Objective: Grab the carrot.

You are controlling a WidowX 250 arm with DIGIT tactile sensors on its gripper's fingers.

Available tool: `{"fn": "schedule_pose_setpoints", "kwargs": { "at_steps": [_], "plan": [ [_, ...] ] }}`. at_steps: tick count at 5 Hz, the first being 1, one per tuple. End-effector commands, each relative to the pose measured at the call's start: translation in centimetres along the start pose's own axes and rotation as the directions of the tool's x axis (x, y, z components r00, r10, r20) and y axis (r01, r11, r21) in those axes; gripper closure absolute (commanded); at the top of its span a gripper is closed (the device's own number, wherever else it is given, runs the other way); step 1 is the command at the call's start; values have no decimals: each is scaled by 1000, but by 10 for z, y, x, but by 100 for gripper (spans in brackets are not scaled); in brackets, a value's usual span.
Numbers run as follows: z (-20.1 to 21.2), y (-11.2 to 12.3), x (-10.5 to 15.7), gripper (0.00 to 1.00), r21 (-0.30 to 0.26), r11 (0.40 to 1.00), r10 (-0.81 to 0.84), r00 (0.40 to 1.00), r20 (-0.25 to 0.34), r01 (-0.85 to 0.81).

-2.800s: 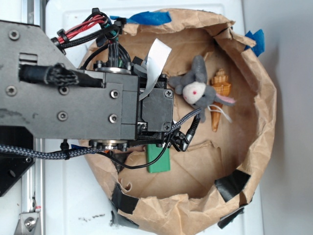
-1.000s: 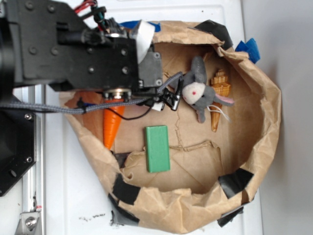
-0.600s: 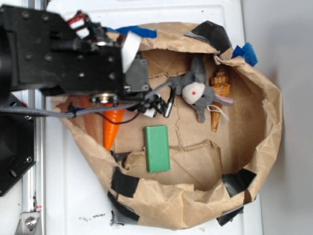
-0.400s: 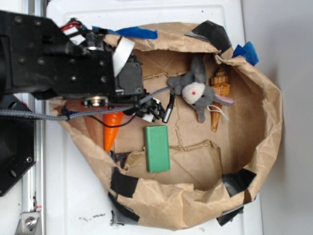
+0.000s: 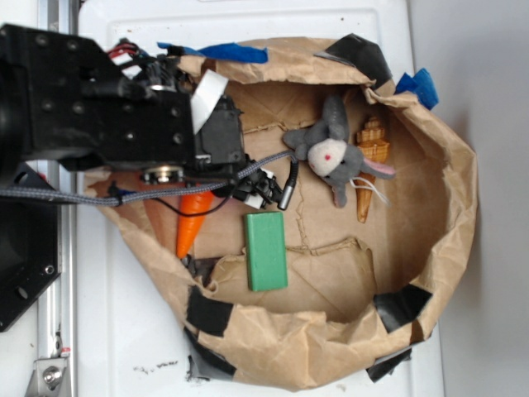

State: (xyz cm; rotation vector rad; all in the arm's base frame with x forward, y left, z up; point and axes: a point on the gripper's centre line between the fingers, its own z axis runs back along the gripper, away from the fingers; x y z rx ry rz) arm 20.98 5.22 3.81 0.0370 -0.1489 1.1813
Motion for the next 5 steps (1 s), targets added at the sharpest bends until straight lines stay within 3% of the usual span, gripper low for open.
{"fn": "schedule_pose_setpoints", "kwargs": {
  "at_steps": [1, 2, 3, 5],
  "plan": [
    [-13, 3, 4, 0, -17, 1000, 16, 1000, 19, -16],
    [-19, 2, 1, 0, -12, 1000, 2, 1000, 18, -2],
    [-16, 1, 3, 100, -26, 1000, -8, 1000, 3, 8],
    [-6, -2, 6, 100, -63, 994, -91, 995, 27, 93]
  ]
}}
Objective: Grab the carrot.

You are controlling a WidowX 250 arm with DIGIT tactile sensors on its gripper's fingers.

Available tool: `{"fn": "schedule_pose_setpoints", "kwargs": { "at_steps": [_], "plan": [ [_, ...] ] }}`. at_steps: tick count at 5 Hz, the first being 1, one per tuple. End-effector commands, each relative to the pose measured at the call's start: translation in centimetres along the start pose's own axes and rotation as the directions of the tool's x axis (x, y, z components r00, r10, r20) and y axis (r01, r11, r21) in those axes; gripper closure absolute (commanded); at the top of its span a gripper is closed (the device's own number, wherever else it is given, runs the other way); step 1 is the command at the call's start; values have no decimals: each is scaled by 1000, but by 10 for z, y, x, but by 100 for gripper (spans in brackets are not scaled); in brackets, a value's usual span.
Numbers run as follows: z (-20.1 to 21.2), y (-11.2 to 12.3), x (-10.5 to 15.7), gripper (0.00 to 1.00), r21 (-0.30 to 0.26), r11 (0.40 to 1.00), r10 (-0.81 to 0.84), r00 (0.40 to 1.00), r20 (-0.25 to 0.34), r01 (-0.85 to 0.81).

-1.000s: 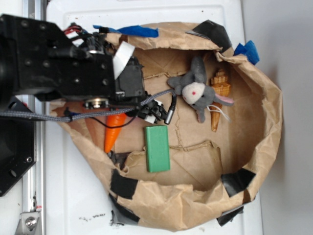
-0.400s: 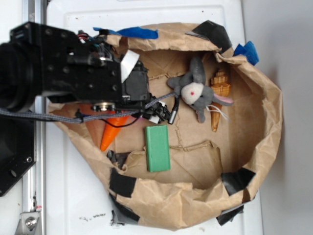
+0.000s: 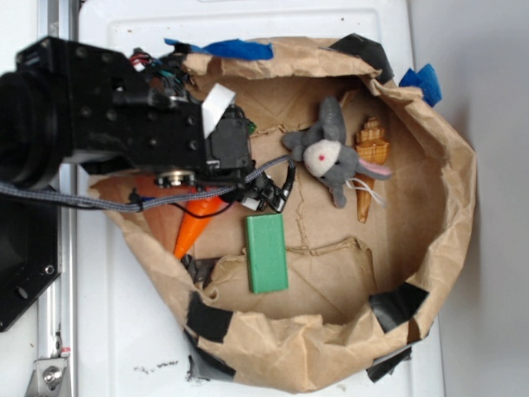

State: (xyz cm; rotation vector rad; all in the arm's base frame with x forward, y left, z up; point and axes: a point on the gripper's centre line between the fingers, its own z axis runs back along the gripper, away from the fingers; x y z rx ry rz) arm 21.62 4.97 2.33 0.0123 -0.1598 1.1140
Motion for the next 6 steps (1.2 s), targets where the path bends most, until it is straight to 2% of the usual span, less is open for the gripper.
{"fn": "schedule_pose_setpoints", "kwargs": {
  "at_steps": [1, 2, 3, 4, 5, 6],
  "plan": [
    [19, -1, 7, 100, -69, 988, -135, 991, 24, 136],
    [56, -27, 5, 100, -85, 943, -319, 947, 43, 322],
    [84, -48, -1, 100, -117, 902, -423, 905, -41, 416],
    [107, -57, -2, 100, -164, 865, -491, 868, -80, 474],
    [122, -58, -3, 100, -177, 841, -531, 842, -96, 511],
    [135, -58, 7, 100, -154, 869, -474, 880, 10, 470]
  ]
}}
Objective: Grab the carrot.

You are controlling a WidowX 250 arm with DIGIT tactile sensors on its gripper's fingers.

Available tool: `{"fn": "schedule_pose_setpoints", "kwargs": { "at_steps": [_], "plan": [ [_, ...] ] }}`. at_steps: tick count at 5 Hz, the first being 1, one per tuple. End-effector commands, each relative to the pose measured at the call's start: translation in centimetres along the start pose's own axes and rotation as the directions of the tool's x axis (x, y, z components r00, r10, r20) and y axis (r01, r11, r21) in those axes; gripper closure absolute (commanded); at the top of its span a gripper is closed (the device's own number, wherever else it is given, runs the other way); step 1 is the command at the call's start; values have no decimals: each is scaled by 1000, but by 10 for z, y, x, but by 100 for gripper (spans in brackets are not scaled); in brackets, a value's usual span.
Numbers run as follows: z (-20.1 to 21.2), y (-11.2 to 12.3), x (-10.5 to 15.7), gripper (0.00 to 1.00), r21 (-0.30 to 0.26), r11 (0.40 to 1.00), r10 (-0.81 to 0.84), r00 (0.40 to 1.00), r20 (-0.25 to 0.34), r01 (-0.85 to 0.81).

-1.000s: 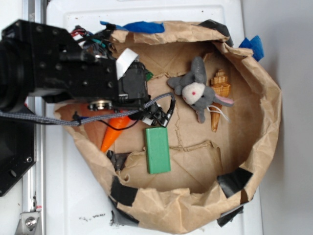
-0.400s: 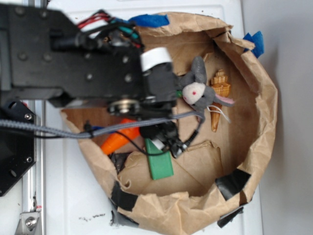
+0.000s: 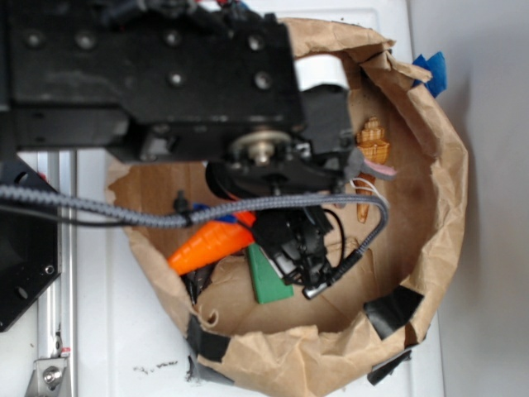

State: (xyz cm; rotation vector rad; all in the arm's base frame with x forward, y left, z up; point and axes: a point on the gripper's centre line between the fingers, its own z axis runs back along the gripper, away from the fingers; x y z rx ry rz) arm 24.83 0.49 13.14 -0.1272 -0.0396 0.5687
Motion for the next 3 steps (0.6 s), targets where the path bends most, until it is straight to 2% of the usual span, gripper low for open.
{"fn": "schedule_pose_setpoints", "kwargs": {
  "at_steps": [1, 3],
  "plan": [
    [39, 6, 19, 100, -5, 999, 54, 981, 185, -54],
    [34, 10, 26, 100, 19, 994, 97, 971, 218, -103]
  ]
}}
